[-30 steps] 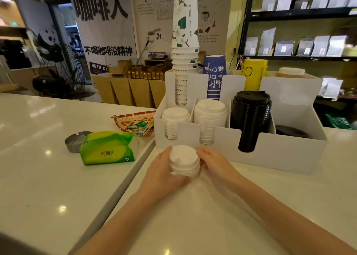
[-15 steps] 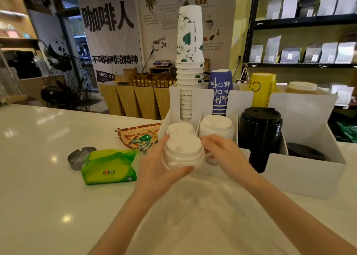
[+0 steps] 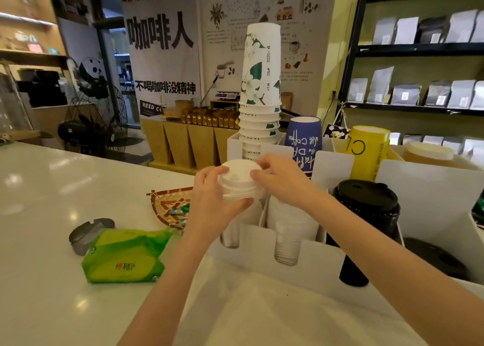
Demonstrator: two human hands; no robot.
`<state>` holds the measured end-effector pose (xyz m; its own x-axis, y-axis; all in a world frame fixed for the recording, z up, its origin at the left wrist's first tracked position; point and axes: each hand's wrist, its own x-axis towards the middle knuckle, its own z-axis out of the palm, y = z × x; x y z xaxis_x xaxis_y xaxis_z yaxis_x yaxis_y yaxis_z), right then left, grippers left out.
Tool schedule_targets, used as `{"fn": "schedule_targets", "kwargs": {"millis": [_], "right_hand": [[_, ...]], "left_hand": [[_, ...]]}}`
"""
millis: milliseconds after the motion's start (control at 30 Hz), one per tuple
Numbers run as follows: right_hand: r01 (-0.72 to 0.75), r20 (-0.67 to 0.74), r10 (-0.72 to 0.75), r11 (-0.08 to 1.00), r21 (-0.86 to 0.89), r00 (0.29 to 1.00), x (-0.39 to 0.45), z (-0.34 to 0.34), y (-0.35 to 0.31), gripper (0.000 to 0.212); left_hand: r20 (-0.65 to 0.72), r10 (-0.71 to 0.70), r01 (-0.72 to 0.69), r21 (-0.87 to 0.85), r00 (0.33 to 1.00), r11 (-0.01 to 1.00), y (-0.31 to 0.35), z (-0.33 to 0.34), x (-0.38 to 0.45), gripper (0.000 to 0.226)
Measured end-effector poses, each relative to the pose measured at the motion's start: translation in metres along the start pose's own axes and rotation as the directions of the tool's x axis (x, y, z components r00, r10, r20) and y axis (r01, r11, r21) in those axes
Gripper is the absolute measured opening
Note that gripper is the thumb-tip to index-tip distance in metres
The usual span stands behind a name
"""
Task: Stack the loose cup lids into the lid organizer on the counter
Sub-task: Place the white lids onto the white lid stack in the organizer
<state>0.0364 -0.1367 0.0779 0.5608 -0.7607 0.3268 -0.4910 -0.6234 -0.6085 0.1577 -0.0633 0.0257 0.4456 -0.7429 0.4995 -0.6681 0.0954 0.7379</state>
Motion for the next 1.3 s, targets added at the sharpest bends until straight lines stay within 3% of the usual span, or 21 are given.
{"fn": "schedule_targets", "kwargs": {"millis": [200,367,600,1000,1300], "right_hand": [[0.056,0.06,-0.045,0.976,-0.211,0.997,0.015,0.015,0.017,0.028],[0.067,0.079,-0.048,0.965,-0.255,0.996,0.015,0.019,0.025,0.028],[0.108,0.099,-0.076,0.922,-0.373,0.992,0.014,0.026,0.027,0.028],[0.19,0.157,-0.127,0.845,-0.5,0.979,0.008,0.024,0.025,0.031],[0.217,0.119,-0.188,0.682,-0.698,0.975,0.001,0.03,0.02,0.044]], "left_hand": [[-0.006,0.061,-0.06,0.083,0.998,0.995,-0.014,0.017,-0.002,0.066],[-0.031,0.108,-0.095,0.278,0.994,0.956,-0.021,0.02,-0.002,0.061],[0.035,0.059,-0.068,0.38,0.998,0.922,-0.022,0.013,-0.002,0.062],[0.146,0.038,-0.104,0.473,0.988,0.875,-0.024,0.006,0.002,0.065],[0.334,-0.045,-0.105,0.418,0.942,0.902,-0.02,-0.003,0.007,0.065]]}}
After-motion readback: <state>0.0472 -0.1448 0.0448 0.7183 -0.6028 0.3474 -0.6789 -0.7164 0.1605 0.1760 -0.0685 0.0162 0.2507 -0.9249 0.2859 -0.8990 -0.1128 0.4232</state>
